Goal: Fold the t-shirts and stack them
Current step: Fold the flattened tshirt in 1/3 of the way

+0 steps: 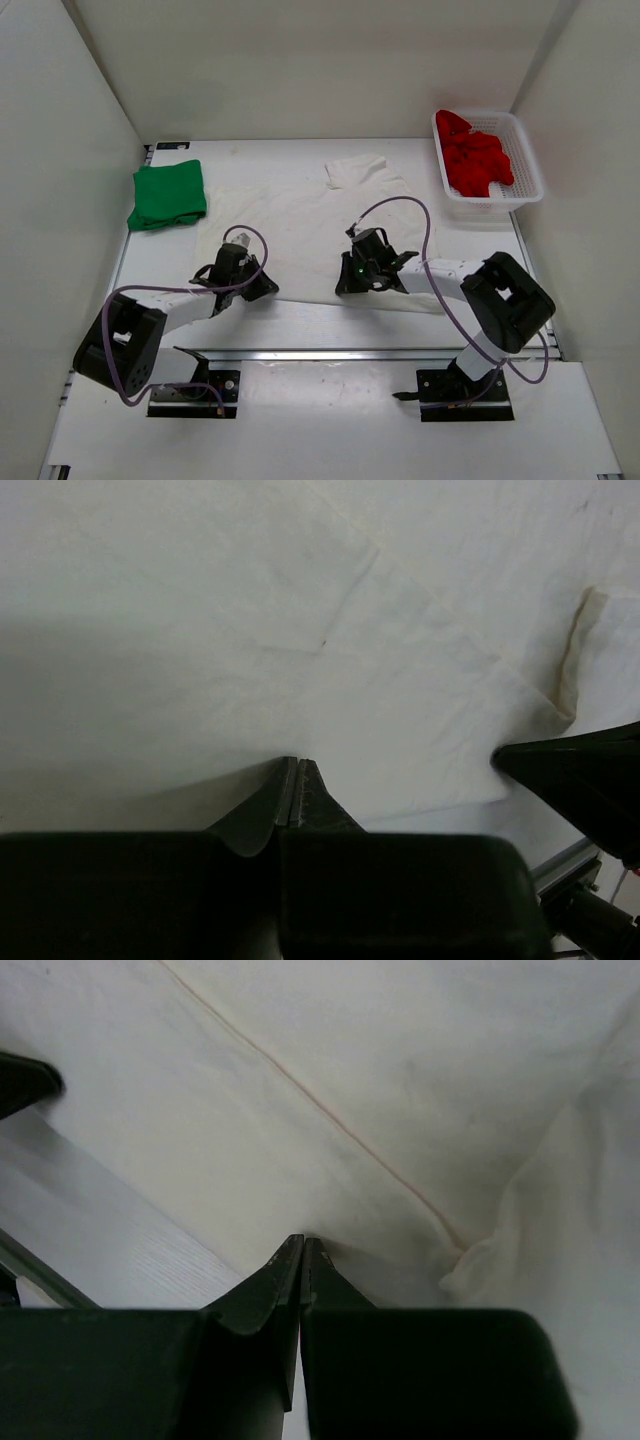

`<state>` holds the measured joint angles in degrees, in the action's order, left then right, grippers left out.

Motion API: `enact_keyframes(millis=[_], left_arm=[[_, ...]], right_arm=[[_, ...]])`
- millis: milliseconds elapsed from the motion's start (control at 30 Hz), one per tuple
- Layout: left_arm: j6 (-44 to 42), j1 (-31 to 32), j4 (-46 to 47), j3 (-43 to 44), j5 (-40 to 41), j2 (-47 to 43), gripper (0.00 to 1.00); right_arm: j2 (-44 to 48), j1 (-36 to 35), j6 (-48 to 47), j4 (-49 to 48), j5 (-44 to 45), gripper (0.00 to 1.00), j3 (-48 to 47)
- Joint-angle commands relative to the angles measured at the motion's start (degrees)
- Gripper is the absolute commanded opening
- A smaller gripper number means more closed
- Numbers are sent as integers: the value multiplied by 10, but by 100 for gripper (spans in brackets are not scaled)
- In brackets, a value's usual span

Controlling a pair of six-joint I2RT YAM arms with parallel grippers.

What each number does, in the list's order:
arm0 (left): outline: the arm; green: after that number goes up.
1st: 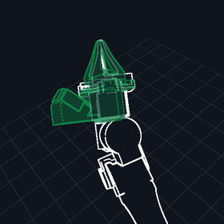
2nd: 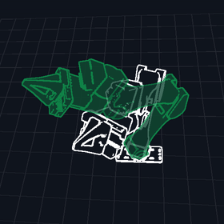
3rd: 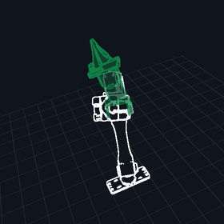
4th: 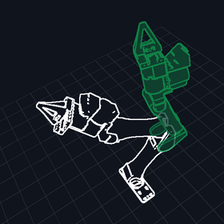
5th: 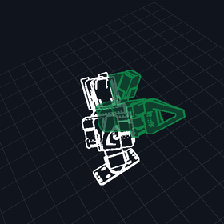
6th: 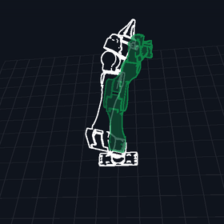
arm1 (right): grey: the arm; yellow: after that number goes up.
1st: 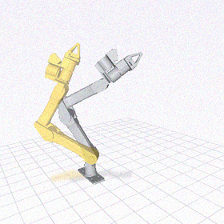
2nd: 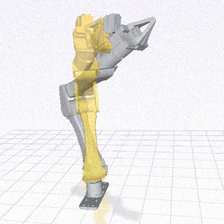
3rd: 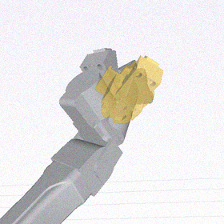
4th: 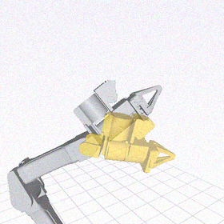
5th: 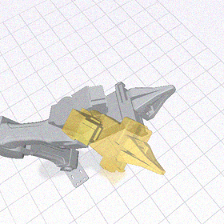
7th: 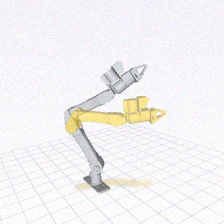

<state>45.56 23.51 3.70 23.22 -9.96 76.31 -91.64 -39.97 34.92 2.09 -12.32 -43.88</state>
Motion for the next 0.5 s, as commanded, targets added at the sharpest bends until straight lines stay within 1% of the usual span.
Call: enact_keyframes(millis=[0,67,167,233,267,333,400,467], left_arm=[[-6,7,-12,-50,5,-11,0],[0,20,-18,-73,15,-21,0],[26,34,-8,-127,5,-65,0],[48,58,-19,-152,7,-119,0],[61,62,-26,-166,6,-135,0],[80,65,-62,-194,5,-209,0],[77,48,-94,-195,-1,-267,4],[52,-11,-150,-171,-24,-317,11]], right_arm=[[7,-19,8,-32,17,0,26],[35,-27,20,-31,17,0,65],[80,-39,43,-23,28,0,118],[112,-42,55,-22,21,0,152],[136,-42,74,-21,19,0,175],[179,-41,87,-35,5,0,201],[211,-34,83,-23,-2,0,197],[221,-6,62,-1,-52,0,175]])
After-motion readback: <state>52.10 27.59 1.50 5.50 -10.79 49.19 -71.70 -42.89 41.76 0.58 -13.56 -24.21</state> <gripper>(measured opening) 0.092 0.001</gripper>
